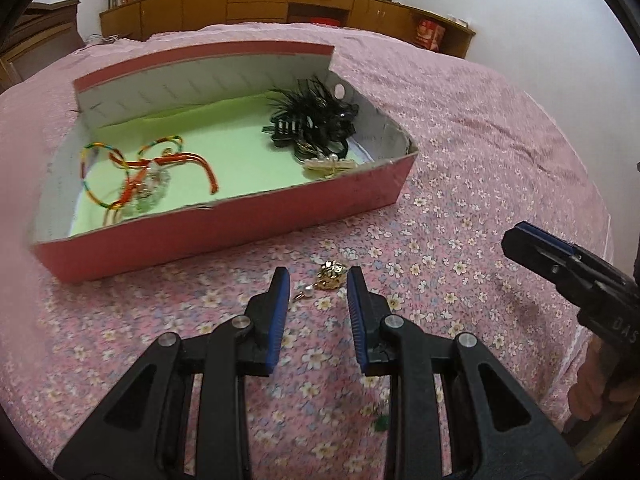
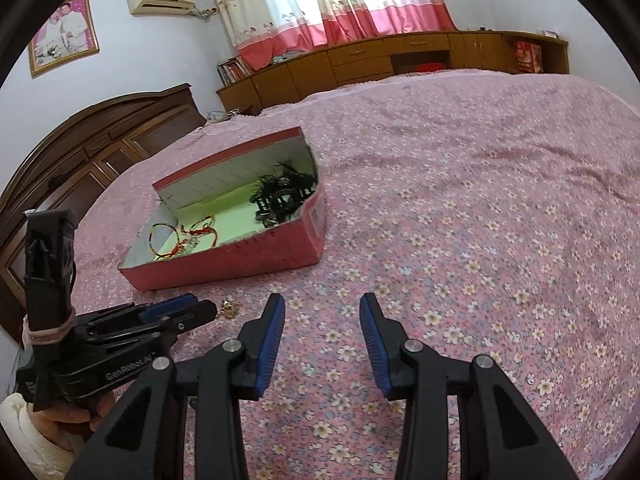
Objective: Organize jewelry
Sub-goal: 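Grasp the second gold earring on the bedspread with the left gripper, then grasp the second green drop earring with the right gripper while the left holds the gold earring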
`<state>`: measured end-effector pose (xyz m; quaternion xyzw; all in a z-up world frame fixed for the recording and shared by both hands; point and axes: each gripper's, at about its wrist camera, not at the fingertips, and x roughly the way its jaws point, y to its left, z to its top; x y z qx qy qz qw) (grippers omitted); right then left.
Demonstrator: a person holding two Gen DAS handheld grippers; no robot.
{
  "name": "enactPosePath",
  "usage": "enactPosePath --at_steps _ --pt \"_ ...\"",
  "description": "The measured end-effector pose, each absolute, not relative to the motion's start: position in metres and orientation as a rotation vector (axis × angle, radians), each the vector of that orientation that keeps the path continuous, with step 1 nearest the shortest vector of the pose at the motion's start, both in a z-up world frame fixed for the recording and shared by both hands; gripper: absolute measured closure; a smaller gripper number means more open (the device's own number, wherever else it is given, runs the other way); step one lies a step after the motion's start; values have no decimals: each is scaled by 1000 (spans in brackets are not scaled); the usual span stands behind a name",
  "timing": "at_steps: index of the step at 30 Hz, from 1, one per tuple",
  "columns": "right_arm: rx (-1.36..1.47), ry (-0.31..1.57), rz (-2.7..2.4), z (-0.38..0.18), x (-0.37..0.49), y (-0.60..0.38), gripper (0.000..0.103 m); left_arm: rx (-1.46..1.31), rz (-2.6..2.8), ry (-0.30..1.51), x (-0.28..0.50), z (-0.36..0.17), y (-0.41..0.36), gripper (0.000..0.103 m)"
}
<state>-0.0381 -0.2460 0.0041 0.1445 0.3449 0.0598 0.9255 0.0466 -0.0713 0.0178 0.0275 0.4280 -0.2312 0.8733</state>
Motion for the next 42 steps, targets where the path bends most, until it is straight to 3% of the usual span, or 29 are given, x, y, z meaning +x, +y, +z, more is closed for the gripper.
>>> enactPosePath --at_steps 10,13,14,42 --pt "323 735 95 -6 -41 -254 61 119 -493 878 53 1 -86 83" --pt "327 740 95 -7 -41 -253 61 110 -504 875 54 1 -85 92" --pt "326 742 95 -8 -42 -252 61 105 -506 877 54 0 -84 99" --pt "281 793 200 -2 -60 -192 61 -66 -291 848 26 37 13 99"
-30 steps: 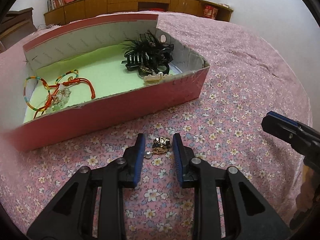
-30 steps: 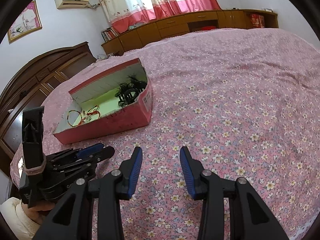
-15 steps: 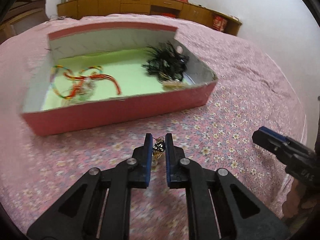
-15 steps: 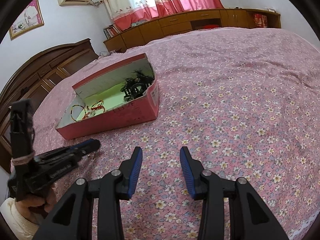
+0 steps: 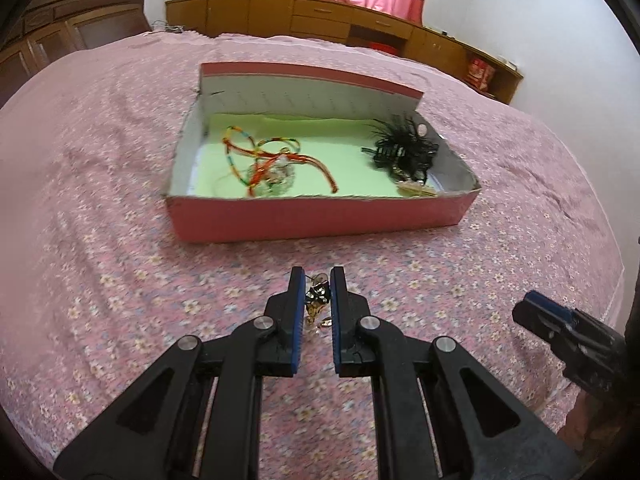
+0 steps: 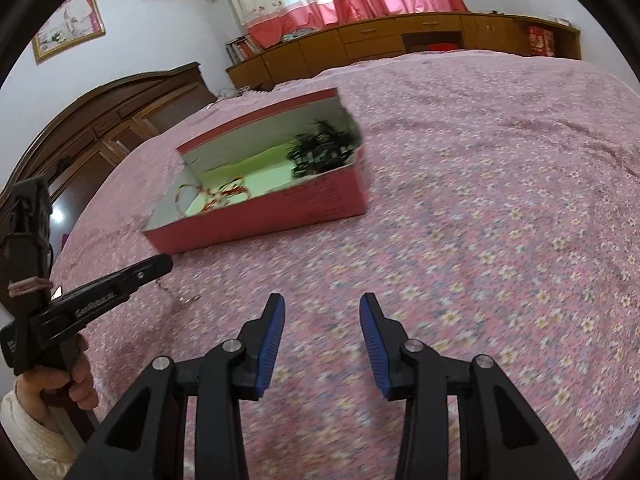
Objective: Organize jewelry
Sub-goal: 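Grasp the second green drop earring with the right gripper while the left holds the gold earring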
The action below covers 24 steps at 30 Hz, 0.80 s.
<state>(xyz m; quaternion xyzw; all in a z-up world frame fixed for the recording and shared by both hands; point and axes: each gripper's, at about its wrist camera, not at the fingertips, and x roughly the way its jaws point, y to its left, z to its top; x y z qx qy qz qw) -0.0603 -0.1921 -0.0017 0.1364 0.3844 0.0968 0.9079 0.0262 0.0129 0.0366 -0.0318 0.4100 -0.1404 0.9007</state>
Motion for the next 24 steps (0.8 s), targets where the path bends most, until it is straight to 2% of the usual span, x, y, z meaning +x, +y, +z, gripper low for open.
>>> enactPosePath --at_steps 18,24 --pt "175 906 293 -27 -64 -136 61 -122 -271 838 15 34 36 99" --pt "106 915 284 -34 -59 -124 72 -134 -263 838 14 33 38 99"
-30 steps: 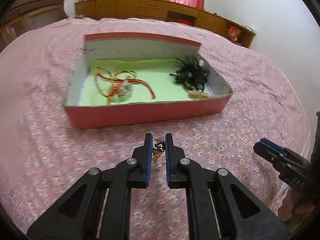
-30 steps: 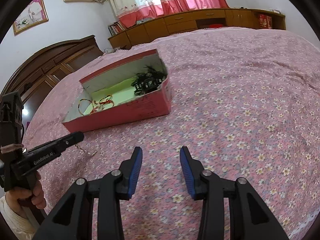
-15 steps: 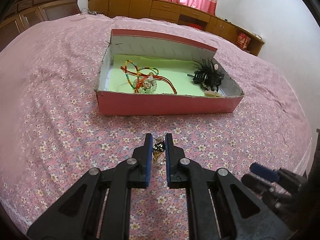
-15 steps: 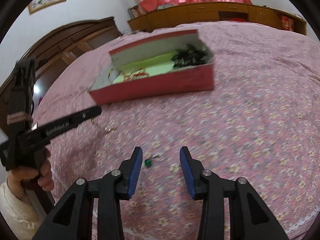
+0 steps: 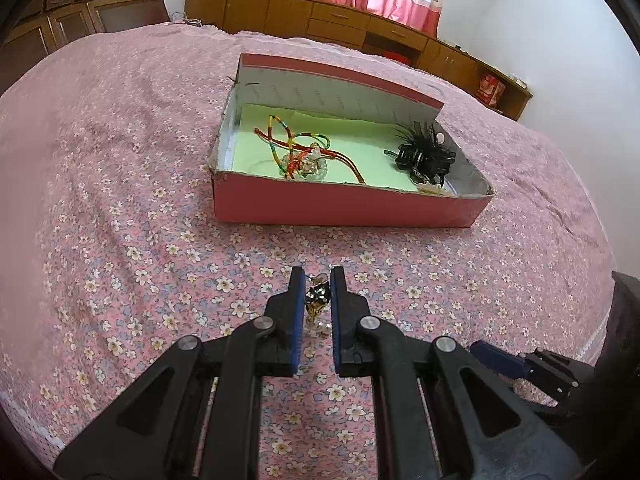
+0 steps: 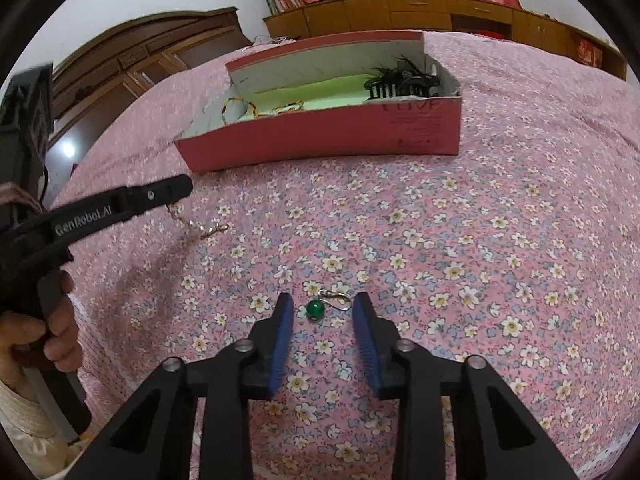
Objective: Organize jewelry
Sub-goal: 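Grasp the second green drop earring with the right gripper while the left holds the gold earring, then carry both earrings over the box and lower them inside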
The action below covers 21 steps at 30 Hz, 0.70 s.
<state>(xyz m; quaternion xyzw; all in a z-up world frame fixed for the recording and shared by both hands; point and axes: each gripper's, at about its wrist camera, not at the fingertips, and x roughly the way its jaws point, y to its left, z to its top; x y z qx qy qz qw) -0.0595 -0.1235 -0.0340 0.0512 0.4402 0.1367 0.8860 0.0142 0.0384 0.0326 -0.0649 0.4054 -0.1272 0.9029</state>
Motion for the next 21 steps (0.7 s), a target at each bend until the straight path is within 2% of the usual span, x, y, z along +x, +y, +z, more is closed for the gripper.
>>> enactPosePath --at_steps 6,21 --pt "52 897 263 -40 -55 -119 91 -140 -260 838 14 32 40 99" --pt "129 785 315 -10 -58 -144 92 -149 -277 779 8 60 35 99"
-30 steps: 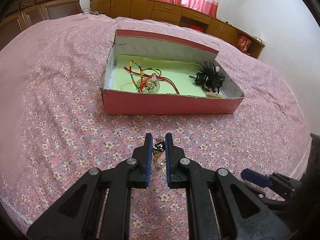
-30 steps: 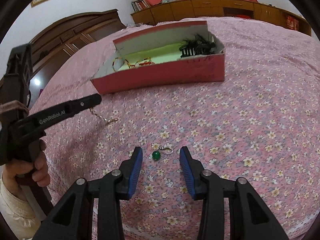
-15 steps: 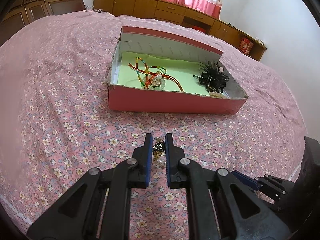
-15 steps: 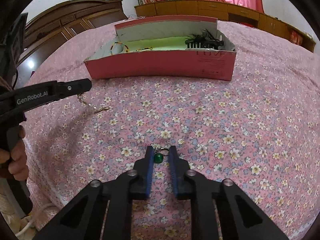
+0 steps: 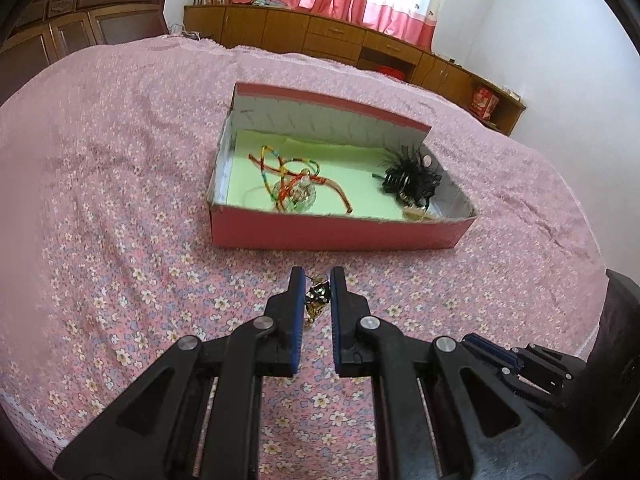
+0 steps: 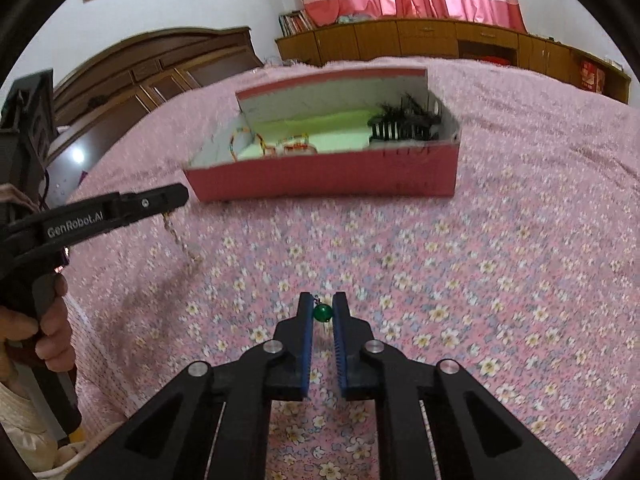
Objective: Organize jewelry
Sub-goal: 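Carry both earrings over the box and lower them inside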
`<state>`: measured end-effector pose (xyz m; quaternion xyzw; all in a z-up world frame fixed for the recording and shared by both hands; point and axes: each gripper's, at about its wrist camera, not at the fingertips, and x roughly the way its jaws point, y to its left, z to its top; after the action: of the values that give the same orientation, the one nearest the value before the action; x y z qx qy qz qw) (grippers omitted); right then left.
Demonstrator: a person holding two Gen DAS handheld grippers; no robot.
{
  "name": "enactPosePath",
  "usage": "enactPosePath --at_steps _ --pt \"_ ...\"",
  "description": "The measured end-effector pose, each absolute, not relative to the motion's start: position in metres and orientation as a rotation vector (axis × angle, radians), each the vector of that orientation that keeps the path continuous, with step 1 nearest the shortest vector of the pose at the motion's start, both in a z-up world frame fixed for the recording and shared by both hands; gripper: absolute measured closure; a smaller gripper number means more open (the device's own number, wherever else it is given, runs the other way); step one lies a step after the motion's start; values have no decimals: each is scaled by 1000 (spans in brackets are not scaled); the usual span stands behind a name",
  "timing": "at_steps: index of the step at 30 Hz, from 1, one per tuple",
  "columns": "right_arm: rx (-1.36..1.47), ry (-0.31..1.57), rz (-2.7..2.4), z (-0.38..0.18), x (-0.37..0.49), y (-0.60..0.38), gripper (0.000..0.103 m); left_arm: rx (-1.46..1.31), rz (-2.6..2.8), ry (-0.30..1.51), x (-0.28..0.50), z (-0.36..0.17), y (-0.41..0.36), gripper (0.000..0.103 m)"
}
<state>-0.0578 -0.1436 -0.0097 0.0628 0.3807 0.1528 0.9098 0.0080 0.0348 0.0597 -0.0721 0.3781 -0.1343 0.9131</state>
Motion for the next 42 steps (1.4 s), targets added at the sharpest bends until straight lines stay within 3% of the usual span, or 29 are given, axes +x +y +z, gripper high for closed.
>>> enactPosePath --at_steps 16,42 --pt "148 606 314 41 -42 -156 92 -139 -308 649 17 107 25 99" --pt "118 427 265 81 26 -166 92 -123 -306 490 80 138 15 99"
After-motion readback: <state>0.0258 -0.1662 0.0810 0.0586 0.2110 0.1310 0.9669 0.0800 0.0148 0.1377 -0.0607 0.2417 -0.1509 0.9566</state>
